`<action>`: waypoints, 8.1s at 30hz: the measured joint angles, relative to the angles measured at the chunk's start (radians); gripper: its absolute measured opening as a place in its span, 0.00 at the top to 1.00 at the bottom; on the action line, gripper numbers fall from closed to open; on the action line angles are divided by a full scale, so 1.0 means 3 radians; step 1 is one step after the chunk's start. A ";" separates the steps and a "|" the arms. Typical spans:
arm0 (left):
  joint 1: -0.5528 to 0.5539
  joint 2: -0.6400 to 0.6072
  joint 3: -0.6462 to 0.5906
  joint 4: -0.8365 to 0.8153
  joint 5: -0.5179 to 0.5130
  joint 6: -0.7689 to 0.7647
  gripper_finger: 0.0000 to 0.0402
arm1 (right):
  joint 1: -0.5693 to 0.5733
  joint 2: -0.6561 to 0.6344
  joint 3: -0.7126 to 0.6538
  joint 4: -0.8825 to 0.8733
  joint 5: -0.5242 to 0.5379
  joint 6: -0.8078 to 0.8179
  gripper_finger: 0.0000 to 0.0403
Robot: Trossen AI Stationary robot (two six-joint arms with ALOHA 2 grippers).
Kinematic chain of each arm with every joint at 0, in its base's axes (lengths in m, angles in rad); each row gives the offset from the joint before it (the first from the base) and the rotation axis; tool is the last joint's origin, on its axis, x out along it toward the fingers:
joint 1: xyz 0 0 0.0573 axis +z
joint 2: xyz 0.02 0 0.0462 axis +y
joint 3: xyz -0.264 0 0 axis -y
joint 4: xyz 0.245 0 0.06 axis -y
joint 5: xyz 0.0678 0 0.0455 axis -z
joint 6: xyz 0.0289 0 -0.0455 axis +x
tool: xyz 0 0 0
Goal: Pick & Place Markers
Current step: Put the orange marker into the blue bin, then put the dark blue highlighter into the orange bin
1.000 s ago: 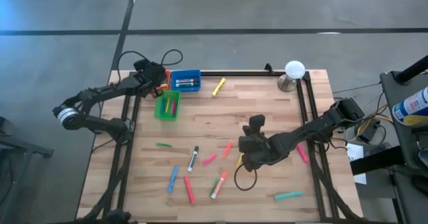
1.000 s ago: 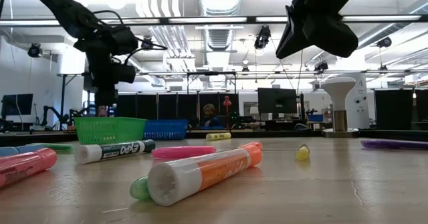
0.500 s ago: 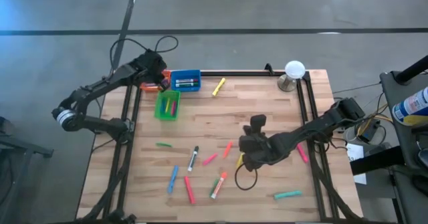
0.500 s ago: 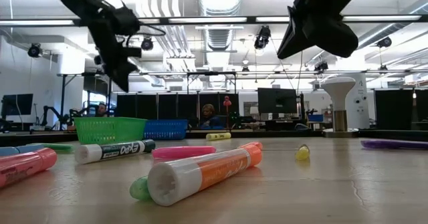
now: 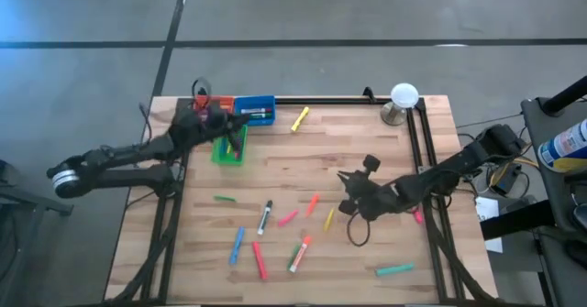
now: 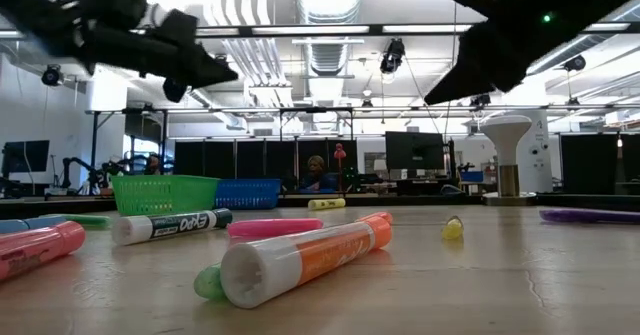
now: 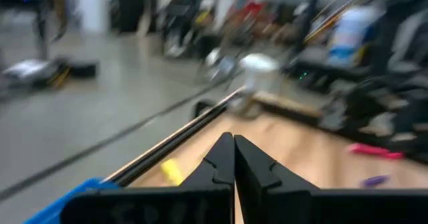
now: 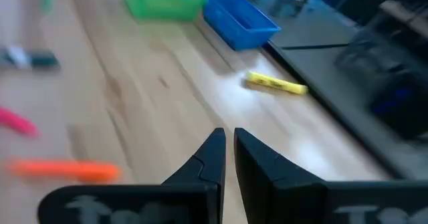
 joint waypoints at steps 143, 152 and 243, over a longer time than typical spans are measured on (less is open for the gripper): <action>-0.0324 0.0104 -0.1120 0.0916 -0.0247 0.0171 1.00 | -0.2832 0.2399 0.3273 -0.0836 -0.3776 -0.2096 0.97; -0.0327 0.0109 -0.1119 0.0895 -0.0220 0.0043 1.00 | -0.2468 0.0969 0.0965 0.1449 -0.3664 -0.1542 0.97; -0.3570 0.2501 0.2416 -0.5470 -0.0960 -0.3438 0.87 | -0.1594 -0.0936 -0.1197 0.2647 -0.2483 -0.1429 0.97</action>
